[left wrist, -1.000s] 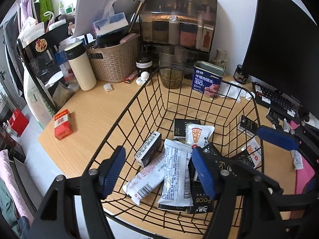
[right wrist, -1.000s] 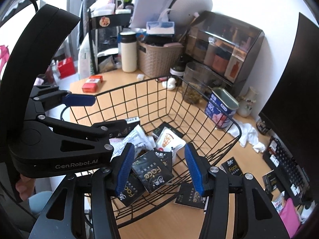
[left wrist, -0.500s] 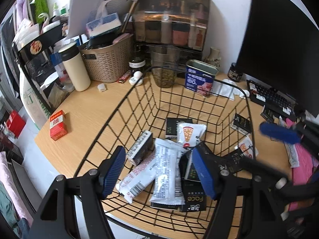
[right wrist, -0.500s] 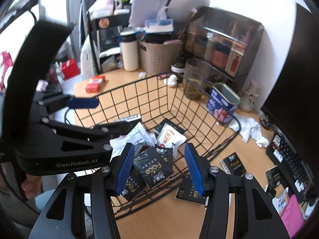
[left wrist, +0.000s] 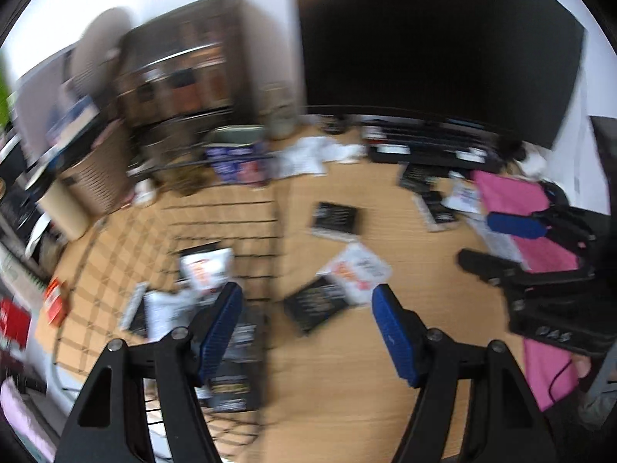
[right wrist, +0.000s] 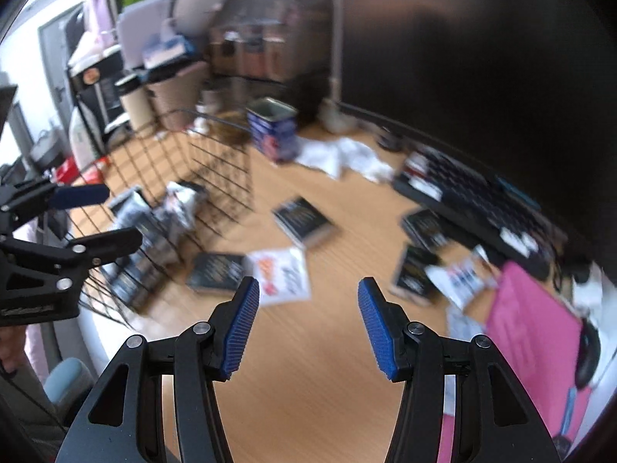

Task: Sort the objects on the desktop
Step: 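Move both grippers back over the desk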

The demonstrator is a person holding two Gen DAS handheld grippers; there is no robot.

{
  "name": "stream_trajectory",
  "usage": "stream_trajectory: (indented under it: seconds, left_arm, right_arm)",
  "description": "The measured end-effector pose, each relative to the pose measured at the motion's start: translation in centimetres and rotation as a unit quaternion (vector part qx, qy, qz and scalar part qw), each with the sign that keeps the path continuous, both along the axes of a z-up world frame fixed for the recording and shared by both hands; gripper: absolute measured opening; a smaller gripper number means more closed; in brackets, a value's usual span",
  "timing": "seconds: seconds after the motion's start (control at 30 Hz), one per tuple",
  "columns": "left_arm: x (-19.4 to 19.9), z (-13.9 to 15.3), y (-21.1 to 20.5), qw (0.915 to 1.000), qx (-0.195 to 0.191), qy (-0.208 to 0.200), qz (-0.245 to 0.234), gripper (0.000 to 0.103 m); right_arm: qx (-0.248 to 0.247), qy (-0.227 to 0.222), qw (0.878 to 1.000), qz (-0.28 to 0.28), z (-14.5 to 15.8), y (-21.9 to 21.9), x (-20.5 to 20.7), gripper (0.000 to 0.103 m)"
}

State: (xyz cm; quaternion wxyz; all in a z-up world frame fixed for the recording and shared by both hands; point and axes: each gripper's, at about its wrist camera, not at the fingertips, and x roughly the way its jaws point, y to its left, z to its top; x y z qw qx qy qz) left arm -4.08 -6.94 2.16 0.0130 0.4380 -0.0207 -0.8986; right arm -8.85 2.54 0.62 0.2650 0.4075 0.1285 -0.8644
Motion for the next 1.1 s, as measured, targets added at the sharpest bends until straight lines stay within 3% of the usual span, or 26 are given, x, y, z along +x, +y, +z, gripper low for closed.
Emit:
stream_trajectory:
  seconds: [0.1, 0.27, 0.43, 0.6, 0.7, 0.83, 1.1]
  left_arm:
    - [-1.5, -1.8, 3.2, 0.9994, -0.012, -0.02, -0.026, 0.08]
    - [-4.4, -6.5, 4.6, 0.9955, -0.068, -0.066, -0.012, 0.08]
    - [-5.7, -9.1, 2.6, 0.9946, -0.027, -0.1, 0.012, 0.08]
    - [-6.1, -10.4, 1.3, 0.9937, 0.022, -0.108, 0.021, 0.08]
    - [-6.3, -10.9, 1.5, 0.9946, 0.007, -0.102, 0.014, 0.081]
    - [-6.6, -11.4, 2.3, 0.9945, -0.004, -0.104, 0.006, 0.091]
    - [-7.2, -11.5, 3.3, 0.9951, 0.002, -0.099, 0.003, 0.091]
  right_arm:
    - [-0.004, -0.013, 1.0, -0.022, -1.1, 2.9, -0.3, 0.053]
    - [-0.005, -0.032, 0.999, -0.043, -3.3, 6.0, -0.8, 0.053]
    - [-0.006, -0.055, 0.997, -0.048, -5.6, 7.1, -1.7, 0.053]
    - [-0.004, -0.059, 0.998, -0.037, -6.4, 6.2, -2.2, 0.053]
    - [-0.001, -0.06, 0.998, -0.032, -6.8, 5.5, -2.3, 0.053]
    - [-0.001, -0.063, 0.998, -0.028, -7.3, 5.3, -2.3, 0.053]
    - [-0.009, -0.05, 0.997, -0.056, -5.8, 8.1, -2.9, 0.053]
